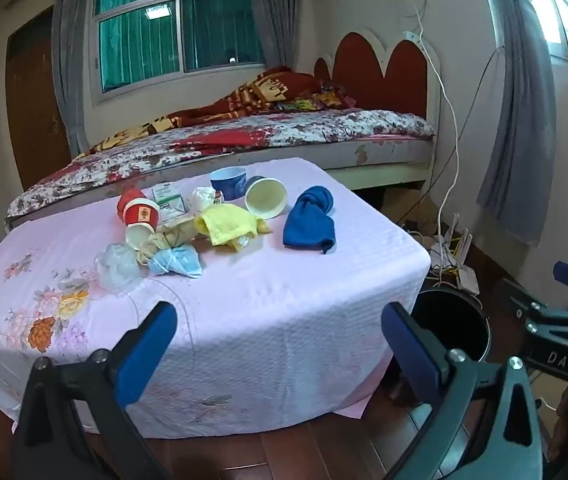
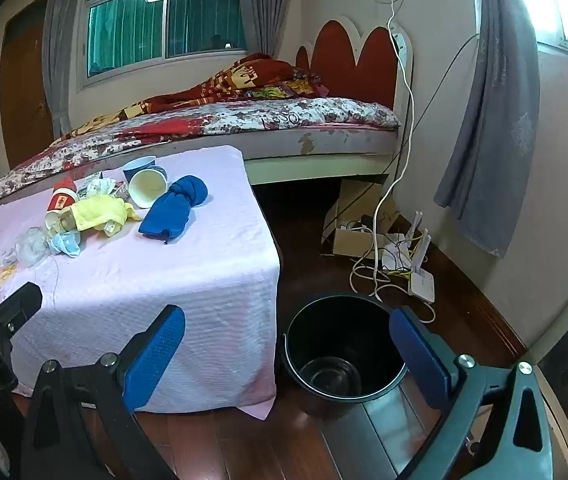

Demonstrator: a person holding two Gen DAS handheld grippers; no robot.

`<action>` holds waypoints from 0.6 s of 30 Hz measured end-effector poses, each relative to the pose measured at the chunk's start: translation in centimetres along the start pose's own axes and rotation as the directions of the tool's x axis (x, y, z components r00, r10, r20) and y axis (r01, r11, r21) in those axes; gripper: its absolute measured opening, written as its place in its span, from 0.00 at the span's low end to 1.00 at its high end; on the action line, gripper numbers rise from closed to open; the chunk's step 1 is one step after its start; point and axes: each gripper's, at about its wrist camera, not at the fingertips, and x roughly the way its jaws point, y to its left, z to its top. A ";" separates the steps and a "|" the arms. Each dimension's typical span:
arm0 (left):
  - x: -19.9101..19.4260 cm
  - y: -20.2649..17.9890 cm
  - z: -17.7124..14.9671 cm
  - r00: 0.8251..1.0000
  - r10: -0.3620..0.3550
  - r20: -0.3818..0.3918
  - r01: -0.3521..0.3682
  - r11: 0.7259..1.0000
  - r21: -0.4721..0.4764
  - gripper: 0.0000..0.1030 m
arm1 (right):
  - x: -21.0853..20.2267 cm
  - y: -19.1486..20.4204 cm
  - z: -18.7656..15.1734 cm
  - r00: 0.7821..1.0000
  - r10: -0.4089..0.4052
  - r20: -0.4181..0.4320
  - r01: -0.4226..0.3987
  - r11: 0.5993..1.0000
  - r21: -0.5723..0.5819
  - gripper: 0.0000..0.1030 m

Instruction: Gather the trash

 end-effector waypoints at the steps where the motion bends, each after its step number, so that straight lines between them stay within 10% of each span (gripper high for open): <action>1: 0.0 0.1 0.0 1.000 -0.004 0.001 0.004 1.000 -0.003 0.99 | 0.0 0.0 0.0 1.000 0.000 -0.001 0.000 1.000 0.002 1.00; 18: -0.1 -0.8 0.2 0.999 0.032 0.006 -0.032 0.999 0.044 0.99 | 0.1 -0.3 0.1 1.000 0.007 -0.003 -0.007 1.000 0.018 1.00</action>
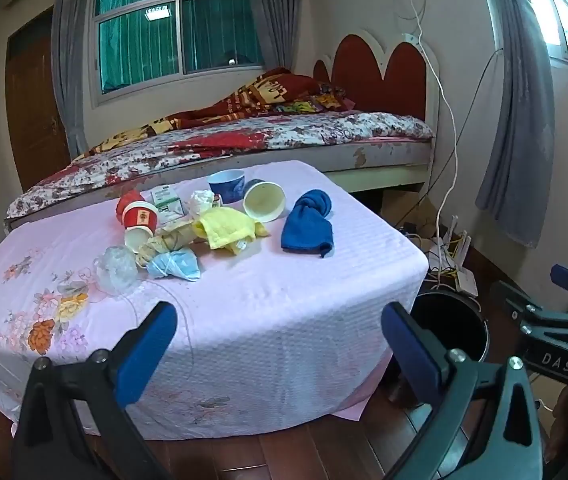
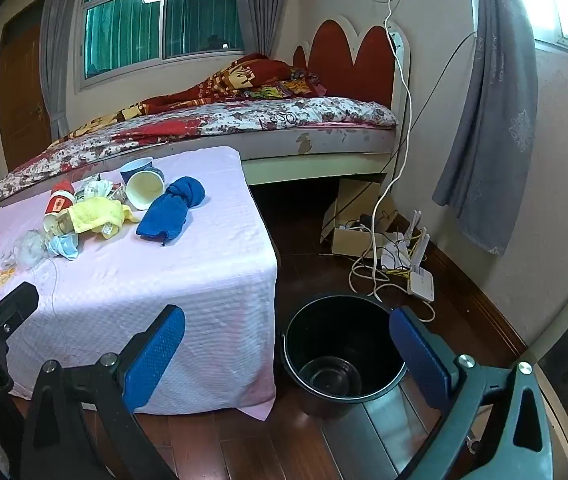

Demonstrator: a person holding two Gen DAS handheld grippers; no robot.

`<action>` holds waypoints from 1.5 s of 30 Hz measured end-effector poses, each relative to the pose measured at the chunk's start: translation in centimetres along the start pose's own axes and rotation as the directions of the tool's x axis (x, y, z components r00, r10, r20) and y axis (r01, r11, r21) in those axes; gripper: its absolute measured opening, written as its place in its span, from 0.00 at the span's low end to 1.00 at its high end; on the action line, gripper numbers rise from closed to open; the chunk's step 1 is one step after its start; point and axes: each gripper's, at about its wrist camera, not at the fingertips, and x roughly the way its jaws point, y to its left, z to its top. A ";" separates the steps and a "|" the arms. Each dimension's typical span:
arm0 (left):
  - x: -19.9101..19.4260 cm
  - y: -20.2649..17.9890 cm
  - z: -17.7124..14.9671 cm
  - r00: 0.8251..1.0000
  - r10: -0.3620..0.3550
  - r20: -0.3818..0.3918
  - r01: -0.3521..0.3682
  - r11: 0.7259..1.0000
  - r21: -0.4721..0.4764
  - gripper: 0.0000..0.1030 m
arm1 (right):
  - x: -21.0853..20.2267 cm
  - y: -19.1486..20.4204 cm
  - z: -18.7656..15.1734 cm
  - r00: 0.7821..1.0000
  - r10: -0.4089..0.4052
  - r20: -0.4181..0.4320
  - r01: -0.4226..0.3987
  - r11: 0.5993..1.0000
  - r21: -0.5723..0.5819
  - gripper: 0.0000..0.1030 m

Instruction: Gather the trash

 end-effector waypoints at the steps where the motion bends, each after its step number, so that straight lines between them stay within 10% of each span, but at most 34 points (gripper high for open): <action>1: 0.0 0.1 0.0 1.000 -0.002 0.000 0.002 1.000 -0.002 0.99 | 0.0 0.1 0.0 1.000 0.000 0.002 0.000 1.000 0.000 1.00; 45: 0.2 1.1 -0.2 1.000 -0.003 -0.006 0.003 1.000 -0.009 0.99 | 0.2 0.2 0.0 1.000 -0.001 -0.004 0.001 1.000 -0.003 1.00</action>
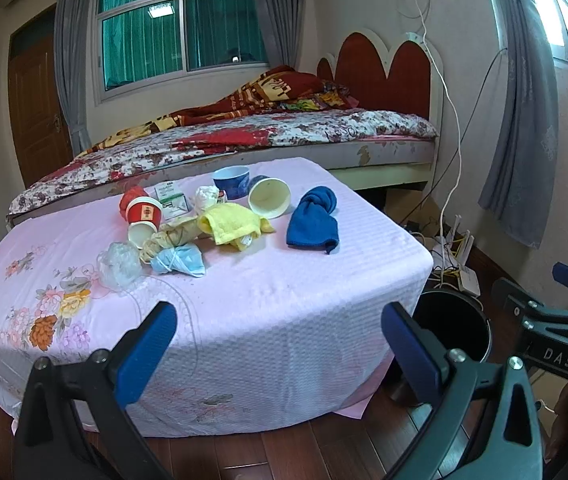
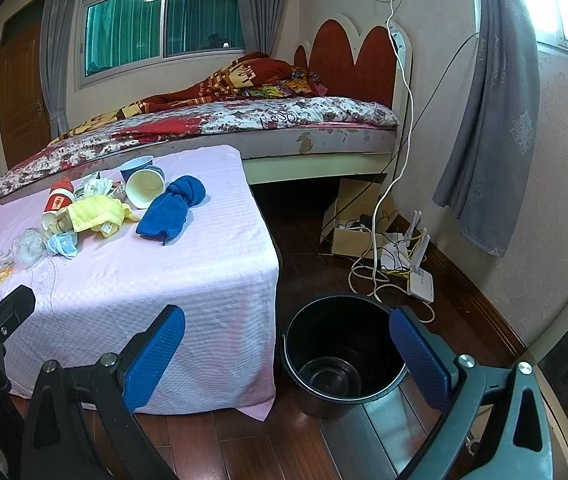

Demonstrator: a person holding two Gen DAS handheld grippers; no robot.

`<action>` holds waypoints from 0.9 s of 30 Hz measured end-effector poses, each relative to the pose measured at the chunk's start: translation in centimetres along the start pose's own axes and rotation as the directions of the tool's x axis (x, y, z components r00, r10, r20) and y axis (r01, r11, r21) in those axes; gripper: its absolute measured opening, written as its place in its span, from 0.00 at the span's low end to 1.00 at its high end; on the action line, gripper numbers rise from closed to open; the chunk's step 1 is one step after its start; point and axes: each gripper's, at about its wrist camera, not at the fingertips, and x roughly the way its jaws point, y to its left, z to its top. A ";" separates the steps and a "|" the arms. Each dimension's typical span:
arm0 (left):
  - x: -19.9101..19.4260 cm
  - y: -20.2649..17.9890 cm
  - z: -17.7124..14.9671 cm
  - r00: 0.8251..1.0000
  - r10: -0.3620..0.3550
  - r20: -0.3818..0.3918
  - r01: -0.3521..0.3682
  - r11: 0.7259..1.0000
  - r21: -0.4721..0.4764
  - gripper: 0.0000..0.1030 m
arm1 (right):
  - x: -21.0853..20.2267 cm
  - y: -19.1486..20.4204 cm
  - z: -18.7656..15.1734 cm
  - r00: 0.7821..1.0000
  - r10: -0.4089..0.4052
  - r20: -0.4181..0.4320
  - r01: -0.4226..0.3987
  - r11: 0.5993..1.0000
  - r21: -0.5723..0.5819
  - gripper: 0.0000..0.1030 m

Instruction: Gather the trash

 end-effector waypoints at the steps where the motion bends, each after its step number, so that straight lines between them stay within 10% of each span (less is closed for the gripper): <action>1: 0.0 0.0 0.0 1.000 0.002 0.000 -0.002 1.000 0.000 0.99 | 0.0 0.0 0.0 1.000 0.000 0.000 0.000 1.000 0.000 1.00; 27: 0.0 0.0 0.0 1.000 0.002 -0.004 -0.002 1.000 0.001 0.99 | 0.4 0.2 -0.1 1.000 -0.001 -0.003 0.001 1.000 -0.003 1.00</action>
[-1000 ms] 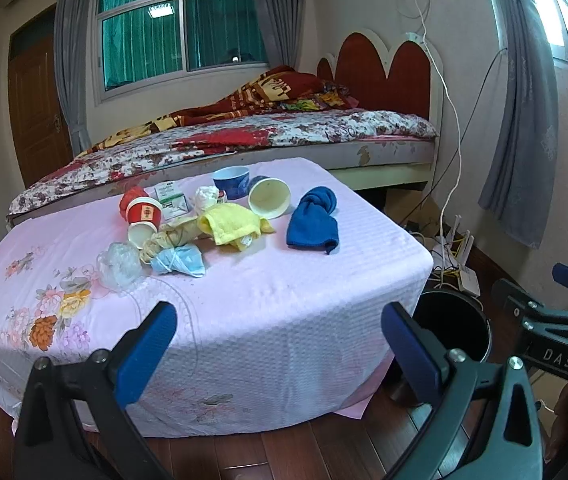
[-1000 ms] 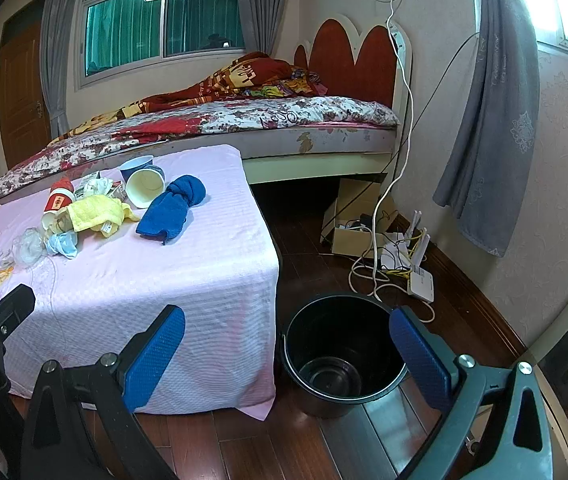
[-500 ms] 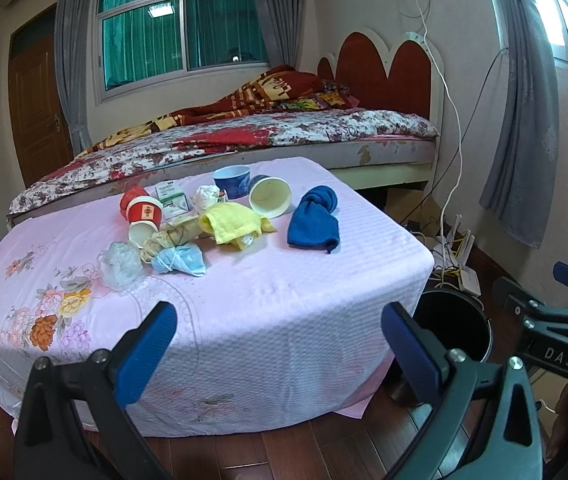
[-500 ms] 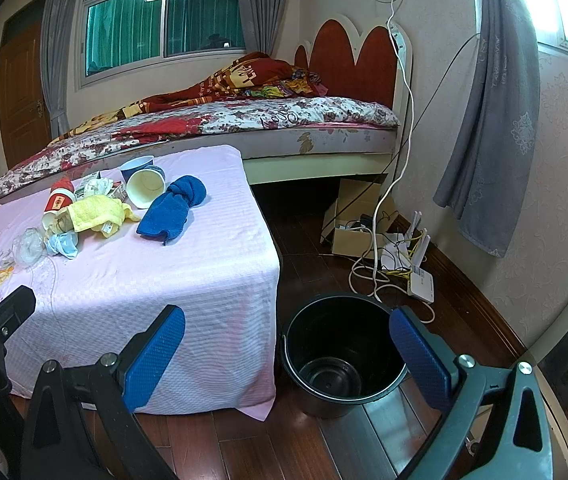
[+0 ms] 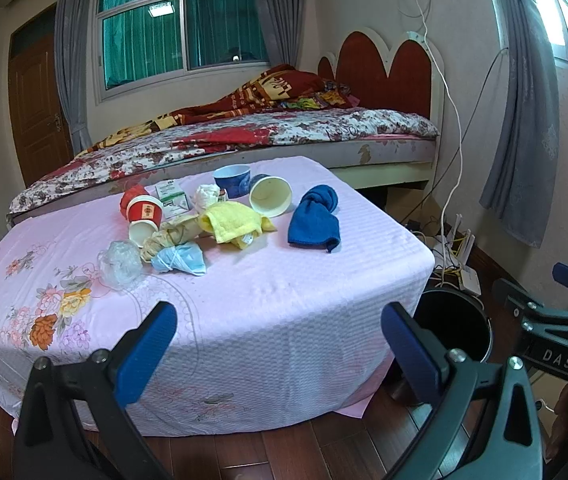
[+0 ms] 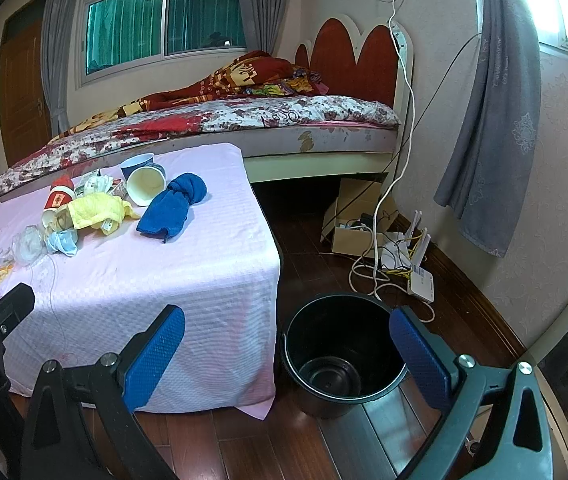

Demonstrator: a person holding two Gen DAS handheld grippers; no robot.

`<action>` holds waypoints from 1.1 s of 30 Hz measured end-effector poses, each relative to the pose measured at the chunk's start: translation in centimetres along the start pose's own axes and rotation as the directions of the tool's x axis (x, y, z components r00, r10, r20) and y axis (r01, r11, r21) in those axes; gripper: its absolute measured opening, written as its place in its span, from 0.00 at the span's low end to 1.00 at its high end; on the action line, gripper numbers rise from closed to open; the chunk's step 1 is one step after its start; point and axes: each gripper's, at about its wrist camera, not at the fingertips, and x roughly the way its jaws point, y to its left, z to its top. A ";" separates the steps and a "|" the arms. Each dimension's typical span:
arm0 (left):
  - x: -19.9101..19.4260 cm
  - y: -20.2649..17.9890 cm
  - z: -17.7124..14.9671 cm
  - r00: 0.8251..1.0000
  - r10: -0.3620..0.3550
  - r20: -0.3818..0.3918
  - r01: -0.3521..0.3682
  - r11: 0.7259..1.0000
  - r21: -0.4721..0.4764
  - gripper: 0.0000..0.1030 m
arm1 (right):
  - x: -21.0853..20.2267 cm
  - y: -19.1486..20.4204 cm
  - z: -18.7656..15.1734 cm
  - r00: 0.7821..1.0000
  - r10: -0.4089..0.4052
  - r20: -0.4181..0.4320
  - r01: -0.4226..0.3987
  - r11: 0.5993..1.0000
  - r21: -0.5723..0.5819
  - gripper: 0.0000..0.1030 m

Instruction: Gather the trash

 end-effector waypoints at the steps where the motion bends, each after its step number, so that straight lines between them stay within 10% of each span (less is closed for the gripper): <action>1: 0.0 0.0 0.0 1.000 -0.002 0.000 0.002 1.000 -0.001 0.99 | 0.0 0.1 -0.1 1.000 0.000 0.000 0.000 1.000 0.000 1.00; 17: 1.1 2.7 -0.4 0.999 0.042 -0.018 -0.042 0.999 -0.023 0.99 | 1.8 2.2 0.3 0.999 0.034 -0.042 -0.036 0.999 -0.034 1.00; 33: 5.6 13.2 -1.3 0.983 0.157 -0.094 -0.166 0.980 -0.104 0.97 | 8.0 9.3 3.8 0.986 0.156 -0.060 -0.161 0.984 -0.080 1.00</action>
